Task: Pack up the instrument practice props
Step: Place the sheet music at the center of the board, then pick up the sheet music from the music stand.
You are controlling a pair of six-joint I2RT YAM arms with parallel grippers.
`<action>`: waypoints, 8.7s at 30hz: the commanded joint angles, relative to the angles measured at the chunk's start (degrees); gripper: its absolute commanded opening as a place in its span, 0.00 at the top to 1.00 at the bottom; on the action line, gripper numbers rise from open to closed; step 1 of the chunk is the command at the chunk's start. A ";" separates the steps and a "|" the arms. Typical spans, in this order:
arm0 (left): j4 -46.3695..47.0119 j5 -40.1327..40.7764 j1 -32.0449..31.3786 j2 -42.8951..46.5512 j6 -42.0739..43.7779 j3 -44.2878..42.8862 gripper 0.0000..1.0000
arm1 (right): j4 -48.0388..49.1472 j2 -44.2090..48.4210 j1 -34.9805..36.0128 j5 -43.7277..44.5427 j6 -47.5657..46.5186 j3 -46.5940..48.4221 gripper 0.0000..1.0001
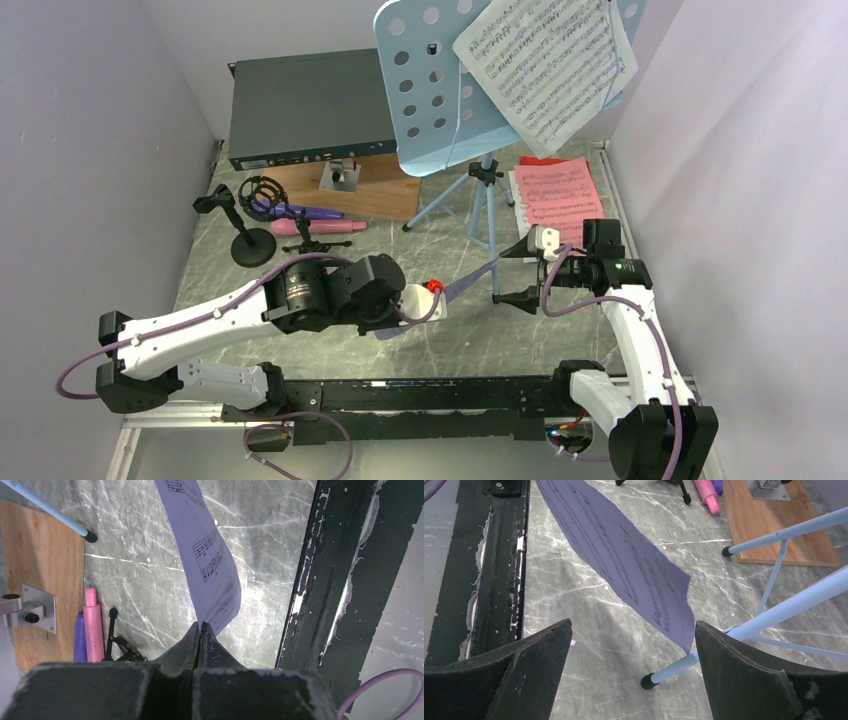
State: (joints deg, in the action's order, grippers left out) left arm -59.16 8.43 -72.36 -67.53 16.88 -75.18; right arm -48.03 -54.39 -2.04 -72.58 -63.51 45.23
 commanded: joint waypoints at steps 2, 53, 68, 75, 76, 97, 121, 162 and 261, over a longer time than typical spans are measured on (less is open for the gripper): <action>1.30 -1.19 -0.24 2.38 1.03 0.57 1.00 | 0.58 0.33 0.28 -2.81 -1.37 0.82 0.06; 30.70 13.49 0.73 15.80 3.51 26.77 0.01 | -36.41 3.20 -4.46 38.60 -6.60 30.84 1.00; 31.28 11.81 2.44 13.07 3.24 28.23 0.01 | -37.98 9.80 -4.49 54.15 -0.80 42.42 1.00; 31.58 11.39 2.81 13.65 3.16 28.39 0.00 | -33.44 10.89 -4.46 64.49 -1.16 35.94 1.00; 31.49 11.35 2.83 13.65 3.08 28.29 0.01 | -31.50 11.01 -4.46 66.74 -1.44 34.04 1.00; 31.21 10.41 3.25 14.09 3.23 28.34 0.01 | 32.61 -5.37 -4.55 82.55 -8.77 3.20 1.00; 31.32 9.57 4.57 12.88 3.51 28.68 0.01 | 102.72 -46.18 -1.90 85.10 -13.42 -1.40 1.00; 30.63 5.50 6.37 13.33 2.22 27.24 0.01 | 64.09 -20.98 -3.05 72.87 9.98 -11.07 0.08; 35.73 -20.34 18.66 18.32 -6.25 24.90 0.00 | 132.73 -19.62 -11.76 23.56 153.84 2.02 0.03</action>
State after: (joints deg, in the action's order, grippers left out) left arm -25.89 -9.63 -54.17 -49.34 11.62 -47.88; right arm 78.72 -74.52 -14.09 -51.16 87.70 45.06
